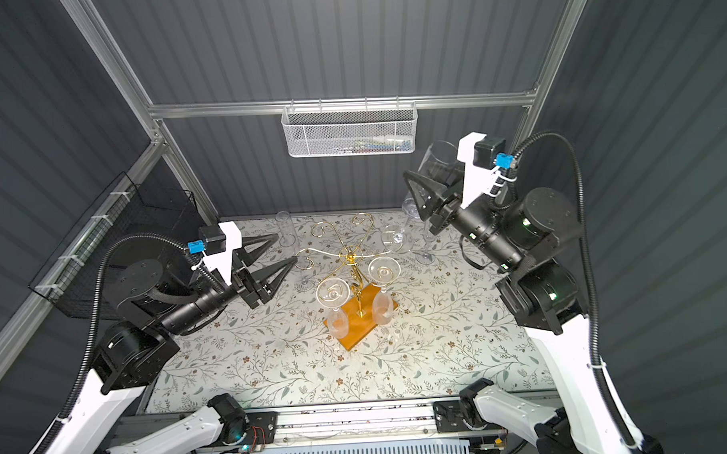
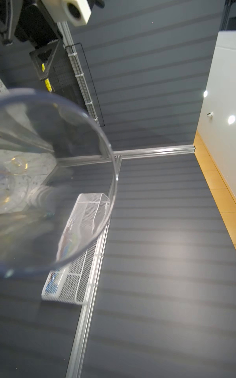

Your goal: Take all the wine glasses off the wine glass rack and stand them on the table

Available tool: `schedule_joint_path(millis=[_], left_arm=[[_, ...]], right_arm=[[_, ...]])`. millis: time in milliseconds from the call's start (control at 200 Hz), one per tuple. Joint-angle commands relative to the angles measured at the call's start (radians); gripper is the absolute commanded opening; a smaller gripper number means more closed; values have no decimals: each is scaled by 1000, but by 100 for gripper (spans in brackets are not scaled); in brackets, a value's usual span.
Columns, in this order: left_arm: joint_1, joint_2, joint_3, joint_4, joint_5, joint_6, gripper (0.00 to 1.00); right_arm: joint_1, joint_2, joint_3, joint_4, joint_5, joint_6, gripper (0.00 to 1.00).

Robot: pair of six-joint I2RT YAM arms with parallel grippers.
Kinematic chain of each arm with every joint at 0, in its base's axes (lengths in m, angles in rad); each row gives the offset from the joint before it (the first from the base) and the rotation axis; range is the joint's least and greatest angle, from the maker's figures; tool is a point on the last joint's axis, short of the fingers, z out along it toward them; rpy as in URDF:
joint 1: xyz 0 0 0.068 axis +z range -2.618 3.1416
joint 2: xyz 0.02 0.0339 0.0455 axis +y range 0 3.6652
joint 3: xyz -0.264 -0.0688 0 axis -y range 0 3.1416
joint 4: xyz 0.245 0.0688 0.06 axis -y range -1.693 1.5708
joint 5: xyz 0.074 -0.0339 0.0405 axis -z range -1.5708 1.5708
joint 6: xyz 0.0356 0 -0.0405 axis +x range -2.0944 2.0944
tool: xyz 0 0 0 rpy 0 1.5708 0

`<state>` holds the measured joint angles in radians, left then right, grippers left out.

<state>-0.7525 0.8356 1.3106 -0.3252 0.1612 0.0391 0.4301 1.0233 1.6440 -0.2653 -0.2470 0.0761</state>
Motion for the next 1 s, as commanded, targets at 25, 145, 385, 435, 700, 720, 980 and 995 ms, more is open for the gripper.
schedule_joint_path(millis=[25,145,385,435,700,720,980,995], left_arm=[[-5,-40,-28,-54,-72,-27,66],[-4,-67,-49,-60,-116,-40,66],[-5,-69,-57,-67,-132,-39,67],[-5,-67,-58,-68,-134,-43,67],[-5,-89,-86,-43,-165,-58,67],[-5,-89,-86,-43,-167,-58,67],[-5,-52,-102,16,-202,-75,67],[-6,-52,-102,21,-209,-78,67]], right_arm=[[-22,-62,-44,-73,120,-109,36],[-34,-119,-100,-89,174,-140,37],[-57,-198,-204,-79,277,-187,37],[-61,-208,-233,-70,313,-209,37],[-160,-243,-426,56,366,-231,38],[-170,-244,-443,72,357,-227,38],[-350,-218,-680,357,215,-121,39],[-361,-213,-692,375,208,-116,39]])
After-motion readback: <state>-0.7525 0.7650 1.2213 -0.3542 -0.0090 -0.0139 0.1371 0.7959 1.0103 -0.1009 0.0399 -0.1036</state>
